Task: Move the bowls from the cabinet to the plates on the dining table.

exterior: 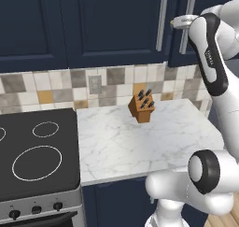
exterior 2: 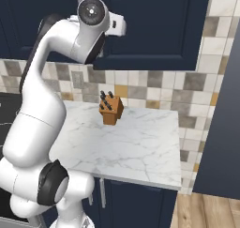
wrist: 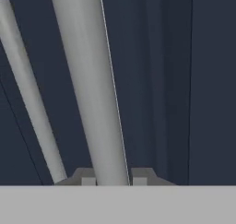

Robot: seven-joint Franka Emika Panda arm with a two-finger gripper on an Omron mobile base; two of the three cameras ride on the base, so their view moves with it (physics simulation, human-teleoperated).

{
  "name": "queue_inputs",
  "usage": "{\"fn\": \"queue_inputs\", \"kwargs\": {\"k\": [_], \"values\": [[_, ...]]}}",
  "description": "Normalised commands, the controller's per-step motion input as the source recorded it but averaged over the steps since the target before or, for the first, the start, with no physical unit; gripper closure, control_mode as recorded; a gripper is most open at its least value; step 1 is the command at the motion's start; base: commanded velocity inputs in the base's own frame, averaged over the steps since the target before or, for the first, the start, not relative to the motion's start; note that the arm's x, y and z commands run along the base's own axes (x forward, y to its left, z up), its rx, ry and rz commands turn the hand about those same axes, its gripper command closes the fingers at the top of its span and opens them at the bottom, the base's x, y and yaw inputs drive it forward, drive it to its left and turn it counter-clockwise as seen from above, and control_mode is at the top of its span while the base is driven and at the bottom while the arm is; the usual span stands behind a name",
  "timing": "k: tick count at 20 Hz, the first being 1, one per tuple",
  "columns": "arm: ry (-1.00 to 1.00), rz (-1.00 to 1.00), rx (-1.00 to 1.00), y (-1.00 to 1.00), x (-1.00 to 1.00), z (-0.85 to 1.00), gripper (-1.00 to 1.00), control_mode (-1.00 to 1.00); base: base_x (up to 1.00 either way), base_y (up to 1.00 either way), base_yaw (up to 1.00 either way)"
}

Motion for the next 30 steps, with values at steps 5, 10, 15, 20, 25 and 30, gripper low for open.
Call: {"fn": "queue_inputs", "kwargs": {"k": [5,10,15,20,25,30], "values": [[-0.01,0.07,0.0,-0.16,-0.45,0.0,1.0,-1.0,0.0,0.0,0.0],[-0.03,0.06,0.0,-0.19,-0.49,0.0,1.0,-1.0,0.0,0.0,0.0],[-0.03,0.06,0.0,-0.22,-0.5,0.0,1.0,-1.0,0.0,0.0,0.0],[-0.01,0.08,0.0,-0.26,-0.47,0.0,1.0,-1.0,0.0,0.0,0.0],[0.0,0.09,0.0,-0.29,-0.5,0.0,1.0,-1.0,0.0,0.0,0.0],[-0.02,0.08,0.0,-0.3,-0.51,0.0,1.0,-1.0,0.0,0.0,0.0]]}}
